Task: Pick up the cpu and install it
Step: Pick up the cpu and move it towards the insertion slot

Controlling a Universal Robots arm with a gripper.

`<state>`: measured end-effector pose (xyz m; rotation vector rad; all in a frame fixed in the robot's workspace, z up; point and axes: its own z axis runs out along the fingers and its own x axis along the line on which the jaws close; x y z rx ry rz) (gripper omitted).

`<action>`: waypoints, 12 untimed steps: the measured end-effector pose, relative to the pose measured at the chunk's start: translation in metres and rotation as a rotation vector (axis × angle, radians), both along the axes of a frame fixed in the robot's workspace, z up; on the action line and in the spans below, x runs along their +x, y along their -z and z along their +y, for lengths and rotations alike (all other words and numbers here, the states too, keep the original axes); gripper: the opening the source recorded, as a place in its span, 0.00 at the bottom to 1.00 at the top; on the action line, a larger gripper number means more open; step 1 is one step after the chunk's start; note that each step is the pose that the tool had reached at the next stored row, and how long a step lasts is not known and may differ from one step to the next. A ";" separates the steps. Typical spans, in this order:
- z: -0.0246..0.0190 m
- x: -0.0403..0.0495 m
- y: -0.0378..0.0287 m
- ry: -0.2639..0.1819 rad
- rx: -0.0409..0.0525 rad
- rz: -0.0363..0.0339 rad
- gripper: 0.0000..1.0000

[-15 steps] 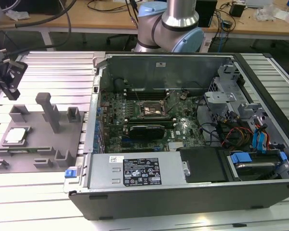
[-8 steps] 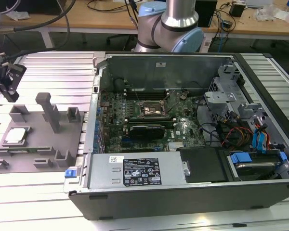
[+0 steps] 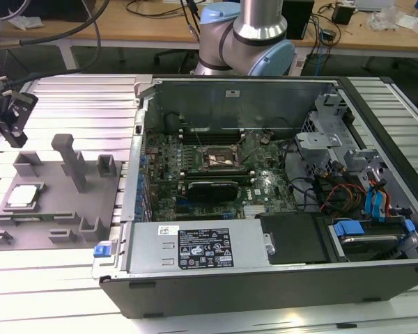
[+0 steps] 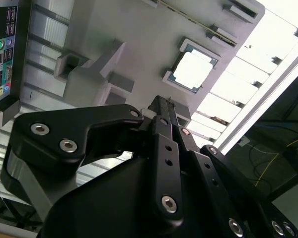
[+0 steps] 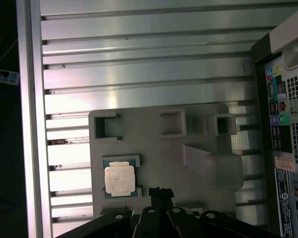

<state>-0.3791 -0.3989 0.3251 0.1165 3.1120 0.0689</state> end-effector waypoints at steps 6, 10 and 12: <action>0.0000 -0.0006 0.0001 0.000 0.0000 0.0000 0.11; 0.0000 -0.0058 0.0029 0.000 0.0000 0.0001 0.11; -0.0001 -0.0080 0.0047 0.000 0.0000 0.0000 0.11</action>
